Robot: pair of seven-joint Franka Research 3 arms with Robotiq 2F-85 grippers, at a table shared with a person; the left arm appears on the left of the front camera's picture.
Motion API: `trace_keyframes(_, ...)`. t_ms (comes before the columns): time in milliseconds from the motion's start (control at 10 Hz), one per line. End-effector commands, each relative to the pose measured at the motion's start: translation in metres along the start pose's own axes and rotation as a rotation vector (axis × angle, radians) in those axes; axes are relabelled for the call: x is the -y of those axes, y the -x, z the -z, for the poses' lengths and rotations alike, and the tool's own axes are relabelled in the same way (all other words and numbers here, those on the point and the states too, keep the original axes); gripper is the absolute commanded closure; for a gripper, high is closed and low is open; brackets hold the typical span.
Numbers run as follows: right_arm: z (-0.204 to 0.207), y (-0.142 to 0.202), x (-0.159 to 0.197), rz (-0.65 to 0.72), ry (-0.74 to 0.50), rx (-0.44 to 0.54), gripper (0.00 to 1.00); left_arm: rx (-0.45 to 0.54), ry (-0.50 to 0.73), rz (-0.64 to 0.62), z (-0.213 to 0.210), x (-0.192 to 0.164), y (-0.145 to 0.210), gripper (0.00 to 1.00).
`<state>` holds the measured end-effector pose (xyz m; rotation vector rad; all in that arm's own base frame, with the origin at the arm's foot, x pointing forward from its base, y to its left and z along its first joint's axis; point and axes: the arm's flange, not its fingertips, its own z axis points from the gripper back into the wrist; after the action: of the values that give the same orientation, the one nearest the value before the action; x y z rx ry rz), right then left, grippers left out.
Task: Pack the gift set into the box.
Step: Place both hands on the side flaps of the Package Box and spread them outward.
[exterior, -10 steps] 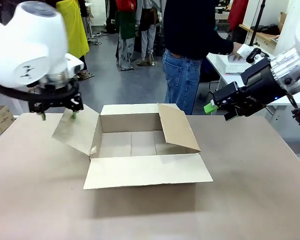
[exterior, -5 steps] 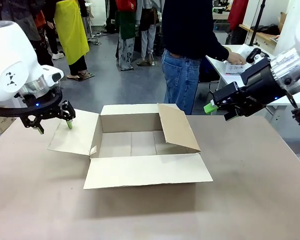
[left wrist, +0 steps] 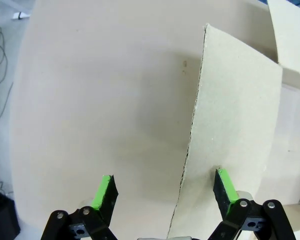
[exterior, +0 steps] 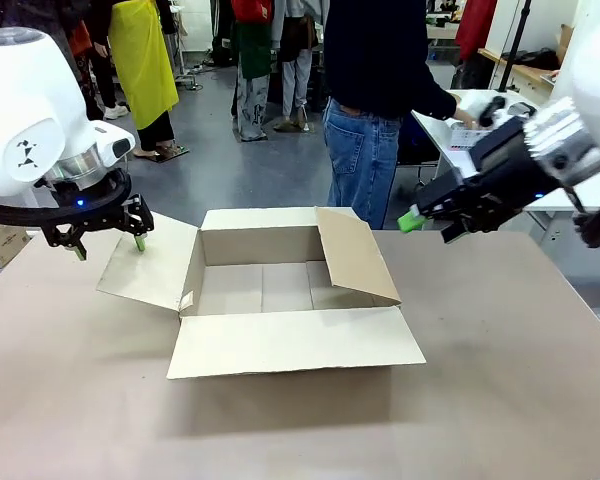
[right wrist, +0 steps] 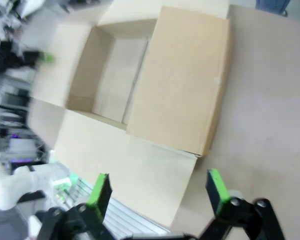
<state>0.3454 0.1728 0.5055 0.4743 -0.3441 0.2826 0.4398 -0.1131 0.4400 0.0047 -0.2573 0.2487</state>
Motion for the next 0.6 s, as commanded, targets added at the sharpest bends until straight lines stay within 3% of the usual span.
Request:
trace_keyframes(0,0.062,-0.064,-0.107,-0.036,0.298,-0.172,0.0,0.006,-0.022,-0.013,-0.001,-0.001,-0.001,0.0)
trace_keyframes(100,0.104,-0.071,-0.145,0.003,0.502,-0.208,0.0,0.006,-0.022,-0.013,-0.001,-0.001,-0.001,0.0)
trace_keyframes(200,0.143,-0.064,-0.167,-0.023,0.626,-0.278,0.0,0.006,-0.022,-0.013,-0.001,-0.001,-0.001,0.0)
trace_keyframes(300,0.136,-0.058,-0.161,-0.075,0.649,-0.225,0.0,0.006,-0.022,-0.013,-0.001,-0.001,-0.001,0.0)
trace_keyframes(400,0.116,-0.029,-0.142,-0.074,0.327,-0.161,0.0,0.006,-0.022,-0.013,-0.001,-0.001,-0.001,0.0)
trace_keyframes(500,0.136,-0.032,-0.154,-0.082,0.458,-0.179,0.0,0.006,-0.022,-0.013,-0.001,-0.001,-0.001,0.0)
